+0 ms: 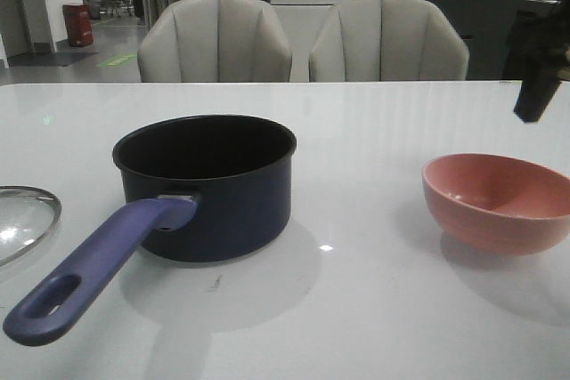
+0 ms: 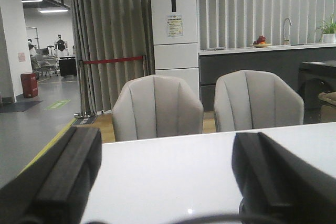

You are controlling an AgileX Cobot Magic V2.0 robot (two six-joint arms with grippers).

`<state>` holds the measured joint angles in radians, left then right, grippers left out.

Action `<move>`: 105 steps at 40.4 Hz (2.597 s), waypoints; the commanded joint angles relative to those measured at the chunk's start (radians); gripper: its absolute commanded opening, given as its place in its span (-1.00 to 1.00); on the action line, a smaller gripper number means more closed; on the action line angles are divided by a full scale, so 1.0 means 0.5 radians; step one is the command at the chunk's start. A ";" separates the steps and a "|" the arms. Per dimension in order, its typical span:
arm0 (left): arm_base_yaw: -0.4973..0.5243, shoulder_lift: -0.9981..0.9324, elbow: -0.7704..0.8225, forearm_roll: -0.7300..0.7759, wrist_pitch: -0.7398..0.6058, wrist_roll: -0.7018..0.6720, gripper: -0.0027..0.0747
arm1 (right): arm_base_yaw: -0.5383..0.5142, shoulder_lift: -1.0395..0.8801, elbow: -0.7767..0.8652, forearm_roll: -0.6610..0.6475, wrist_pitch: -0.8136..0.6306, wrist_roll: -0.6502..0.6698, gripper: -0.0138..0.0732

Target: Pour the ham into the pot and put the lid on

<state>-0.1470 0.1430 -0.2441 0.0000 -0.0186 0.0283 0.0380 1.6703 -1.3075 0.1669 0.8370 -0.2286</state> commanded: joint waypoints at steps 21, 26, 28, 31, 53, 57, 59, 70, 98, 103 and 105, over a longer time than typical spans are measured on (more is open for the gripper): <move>-0.011 0.021 -0.055 0.000 -0.149 -0.010 0.49 | 0.456 -1.055 0.534 0.212 -0.656 -0.162 0.55; -0.011 0.021 -0.055 0.000 -0.149 -0.010 0.49 | 0.587 -1.333 0.768 0.210 -0.860 -0.164 0.55; -0.011 0.021 -0.055 0.000 -0.149 -0.010 0.49 | 0.636 -1.457 0.873 0.210 -0.962 -0.164 0.55; -0.011 0.021 -0.055 0.000 -0.149 -0.010 0.49 | 0.715 -1.668 1.033 0.196 -1.102 -0.164 0.55; -0.011 0.021 -0.055 -0.013 -0.122 -0.010 0.49 | 0.897 -2.848 2.092 0.182 -1.794 -0.162 0.55; -0.011 0.021 -0.055 -0.013 -0.096 -0.010 0.49 | 0.897 -2.852 2.144 0.182 -1.793 -0.162 0.52; -0.011 0.021 -0.055 -0.013 -0.096 -0.010 0.49 | 0.897 -2.852 2.158 0.182 -1.793 -0.162 0.42; -0.011 0.021 -0.055 -0.013 -0.096 -0.010 0.49 | 0.897 -2.852 2.162 0.182 -1.793 -0.162 -0.33; -0.011 0.435 -0.500 -0.114 0.502 -0.010 0.69 | 0.897 -2.852 2.162 0.182 -1.793 -0.162 -0.35; 0.009 0.598 -0.642 -0.114 0.663 -0.076 0.69 | 0.897 -2.852 2.162 0.182 -1.793 -0.162 -0.35; 0.046 0.665 -0.694 -0.105 0.709 -0.152 0.69 | 0.897 -2.852 2.162 0.182 -1.793 -0.162 -0.35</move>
<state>-0.1417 0.4191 -0.5194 -0.0462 0.3581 0.0056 0.4859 0.2362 -0.1975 0.2626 0.0282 -0.3036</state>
